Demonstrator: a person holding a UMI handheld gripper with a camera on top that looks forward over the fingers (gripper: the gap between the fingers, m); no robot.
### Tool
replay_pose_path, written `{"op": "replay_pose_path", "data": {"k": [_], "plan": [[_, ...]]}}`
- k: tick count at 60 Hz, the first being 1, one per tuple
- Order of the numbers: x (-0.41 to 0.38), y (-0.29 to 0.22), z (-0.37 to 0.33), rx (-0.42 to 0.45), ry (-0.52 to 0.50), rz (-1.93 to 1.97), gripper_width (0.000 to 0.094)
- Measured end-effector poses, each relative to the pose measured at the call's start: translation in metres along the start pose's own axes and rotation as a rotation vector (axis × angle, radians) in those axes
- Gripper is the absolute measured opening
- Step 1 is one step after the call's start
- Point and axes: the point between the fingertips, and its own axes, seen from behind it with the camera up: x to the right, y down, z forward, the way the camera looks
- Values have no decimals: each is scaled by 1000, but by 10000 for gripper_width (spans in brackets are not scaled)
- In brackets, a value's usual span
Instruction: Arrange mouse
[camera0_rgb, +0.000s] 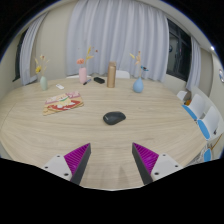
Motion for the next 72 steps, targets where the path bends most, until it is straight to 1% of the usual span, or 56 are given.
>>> {"op": "replay_pose_path", "data": {"k": [11, 15, 39, 47, 67, 72], "plan": [[2, -17, 56, 11, -26, 11, 853], [0, -20, 76, 3, -46, 21, 854], [-7, -34, 181, -44, -95, 1, 853], [-9, -49, 207, -44, -104, 23, 868], [-27, -84, 249, -34, -151, -1, 864], [-34, -89, 255, -24, -167, -22, 849]]}}
